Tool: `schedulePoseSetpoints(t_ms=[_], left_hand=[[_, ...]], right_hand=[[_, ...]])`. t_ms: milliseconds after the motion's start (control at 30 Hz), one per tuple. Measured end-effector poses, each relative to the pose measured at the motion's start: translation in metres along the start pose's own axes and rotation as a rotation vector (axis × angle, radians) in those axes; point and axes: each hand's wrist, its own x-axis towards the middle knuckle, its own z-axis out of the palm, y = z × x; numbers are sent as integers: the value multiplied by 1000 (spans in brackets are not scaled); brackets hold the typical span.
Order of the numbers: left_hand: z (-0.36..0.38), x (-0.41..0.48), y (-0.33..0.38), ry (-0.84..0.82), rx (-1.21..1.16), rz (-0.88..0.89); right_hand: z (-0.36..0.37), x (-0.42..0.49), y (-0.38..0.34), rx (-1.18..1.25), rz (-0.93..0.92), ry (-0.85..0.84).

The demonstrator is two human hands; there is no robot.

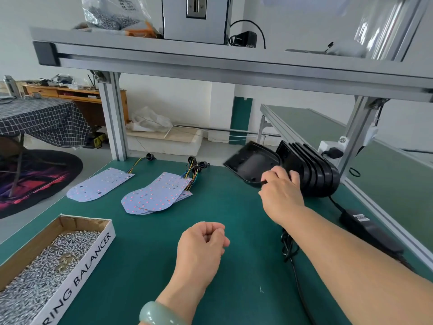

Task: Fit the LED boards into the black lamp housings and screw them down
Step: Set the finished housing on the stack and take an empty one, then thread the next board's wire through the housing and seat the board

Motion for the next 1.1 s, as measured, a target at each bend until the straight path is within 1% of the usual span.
schedulePoseSetpoints(t_ms=[100, 167, 200, 233, 367, 433, 500, 533, 600, 733, 833, 933, 967, 1000, 1033, 1100], left_hand=[[-2, 4, 0, 71, -3, 57], [-6, 8, 0, 151, -27, 80], [-9, 11, 1, 198, -42, 85], [-12, 13, 1, 248, -51, 91], [-27, 26, 3, 427, -67, 107], [-30, 34, 7, 481, -9, 106], [-32, 44, 13, 474, 112, 95], [-33, 51, 15, 441, 201, 88], [-38, 67, 17, 344, 428, 84], [-46, 92, 11, 198, 854, 37], [-52, 100, 2, 120, 1124, -17], [-56, 100, 8, 115, 1455, 144], [-56, 97, 14, 105, 1521, 195], [-55, 94, 20, 123, 1530, 230], [-55, 92, 27, 171, 1491, 246], [-61, 87, 45, 345, 1288, 234]], right_hand=[[-25, -28, -30, 94, -122, 133], [-37, -57, -54, 108, -210, 275], [-42, -73, -65, 127, -231, 310], [-45, -87, -73, 158, -234, 303], [-46, -129, -92, 230, -207, 127], [-47, -139, -97, 267, -173, 50], [-51, -146, -100, 291, -184, -21], [-51, -147, -102, 340, -221, -98], [-45, -152, -103, 441, -245, -141], [-42, -154, -105, 593, -138, -139], [-38, -153, -102, 565, -123, -129], [-36, -153, -96, 553, -103, -144], [-37, -153, -94, 555, -93, -150], [-37, -154, -93, 559, -87, -144], [-35, -154, -93, 570, -85, -119], [-31, -155, -91, 657, -78, -28]])
